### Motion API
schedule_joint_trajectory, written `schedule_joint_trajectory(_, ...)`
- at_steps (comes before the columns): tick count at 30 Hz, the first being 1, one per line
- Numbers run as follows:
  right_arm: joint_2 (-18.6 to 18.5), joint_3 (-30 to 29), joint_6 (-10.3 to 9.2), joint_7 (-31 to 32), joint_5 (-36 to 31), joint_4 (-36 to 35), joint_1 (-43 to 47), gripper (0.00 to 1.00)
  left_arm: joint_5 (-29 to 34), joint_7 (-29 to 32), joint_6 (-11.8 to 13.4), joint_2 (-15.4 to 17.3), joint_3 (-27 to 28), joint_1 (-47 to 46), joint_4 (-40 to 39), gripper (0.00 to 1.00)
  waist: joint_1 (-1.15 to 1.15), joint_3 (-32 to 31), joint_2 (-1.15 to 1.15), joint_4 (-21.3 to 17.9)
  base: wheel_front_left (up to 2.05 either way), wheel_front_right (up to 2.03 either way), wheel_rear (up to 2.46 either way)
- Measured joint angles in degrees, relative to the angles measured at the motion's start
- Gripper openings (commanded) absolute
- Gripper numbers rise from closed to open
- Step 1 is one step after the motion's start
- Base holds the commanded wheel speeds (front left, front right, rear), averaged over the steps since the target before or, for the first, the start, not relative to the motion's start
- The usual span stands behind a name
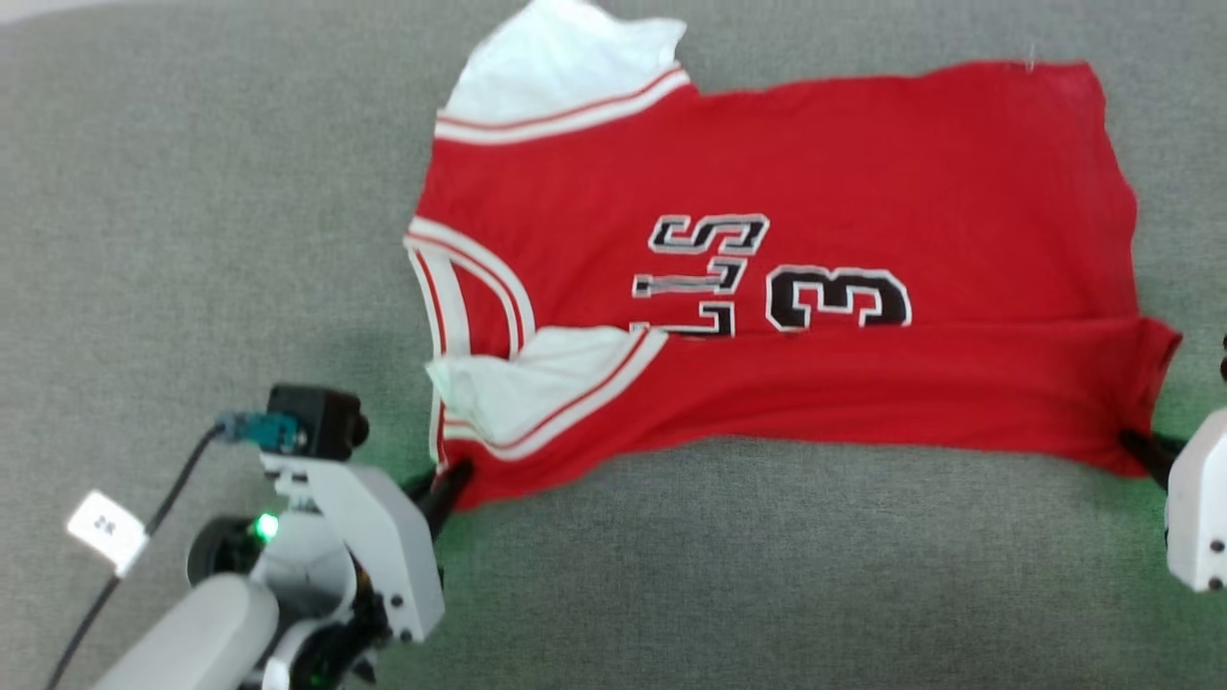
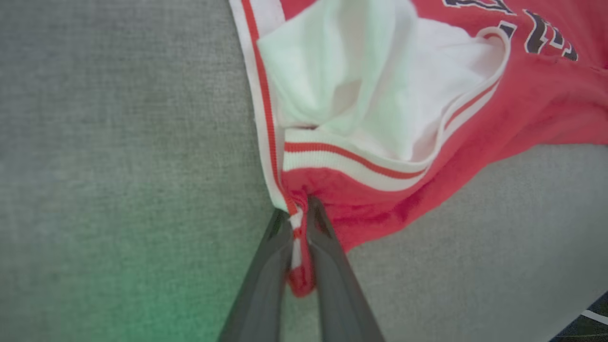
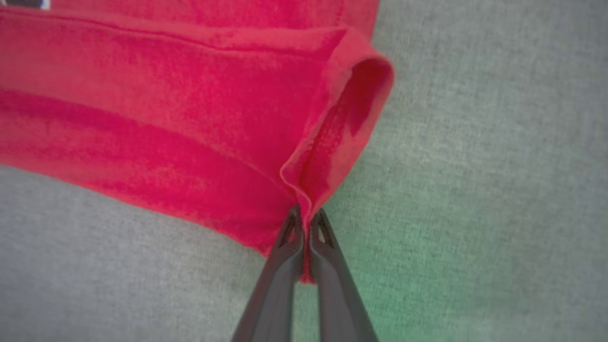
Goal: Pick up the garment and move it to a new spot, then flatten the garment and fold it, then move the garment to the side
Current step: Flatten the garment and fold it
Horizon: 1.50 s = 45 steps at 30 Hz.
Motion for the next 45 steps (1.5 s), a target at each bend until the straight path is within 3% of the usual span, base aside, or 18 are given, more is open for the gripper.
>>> schedule_joint_trajectory(13,0.00,-1.79,0.00,2.77,2.71,-4.89,11.84,0.00,-2.25,-2.57,2.76,3.80,1.01,12.29,-7.42,0.00,0.00,-4.56,0.00,-0.24,0.00,0.00,0.00)
schedule_joint_trajectory(14,0.11,-1.87,0.00,2.78,2.74,-5.22,12.50,0.29,-2.36,-2.71,2.89,3.97,1.12,12.80,-7.83,0.00,0.00,-4.75,0.00,-0.23,0.00,0.00,0.00)
schedule_joint_trajectory(16,0.21,-1.97,0.00,2.72,2.74,-5.70,13.06,0.90,-2.40,-3.25,2.90,4.21,1.43,13.21,-8.39,0.36,0.00,-4.98,0.00,-0.19,0.00,0.00,0.00)
schedule_joint_trajectory(17,0.21,-1.92,0.00,2.40,2.74,-6.05,13.13,0.90,-2.30,-3.55,2.92,4.41,1.63,13.31,-8.50,0.77,0.00,-5.10,0.00,-0.18,0.00,0.00,0.00)
schedule_joint_trajectory(18,0.41,-2.04,0.00,1.70,2.74,-6.39,13.21,1.00,-2.10,-3.87,2.98,4.72,1.72,13.35,-8.66,1.00,0.00,-5.24,0.00,-0.18,0.00,0.00,0.00)
schedule_joint_trajectory(22,0.98,-2.09,0.00,-0.65,3.69,-8.67,13.18,1.00,-1.31,-5.53,3.71,5.58,3.58,13.30,-10.14,1.00,0.00,-5.97,0.00,-0.27,0.00,0.00,0.00)
schedule_joint_trajectory(25,0.92,-2.94,-0.01,-2.54,3.75,-10.70,12.81,1.00,-0.23,-6.22,4.91,7.90,5.90,12.38,-11.89,1.00,0.00,-6.57,0.00,-0.64,0.00,0.00,0.00)
schedule_joint_trajectory(29,1.60,-3.37,-0.01,-6.36,3.37,-13.33,9.90,1.00,2.31,-5.23,4.69,11.17,7.69,6.99,-13.07,1.00,0.00,-6.99,0.00,-1.80,0.00,0.00,0.00)
schedule_joint_trajectory(36,4.46,-0.01,-0.01,-12.50,2.59,-15.60,6.94,1.00,1.38,-2.88,-2.21,6.93,7.90,-9.60,-3.13,1.00,0.00,-6.25,0.00,-4.92,0.00,0.00,0.00)
schedule_joint_trajectory(45,6.92,6.22,-0.01,-17.70,2.64,-13.79,3.29,1.00,6.05,0.66,-10.00,3.90,5.09,-31.99,20.78,1.00,0.00,-3.08,0.00,-11.31,0.00,0.00,0.00)
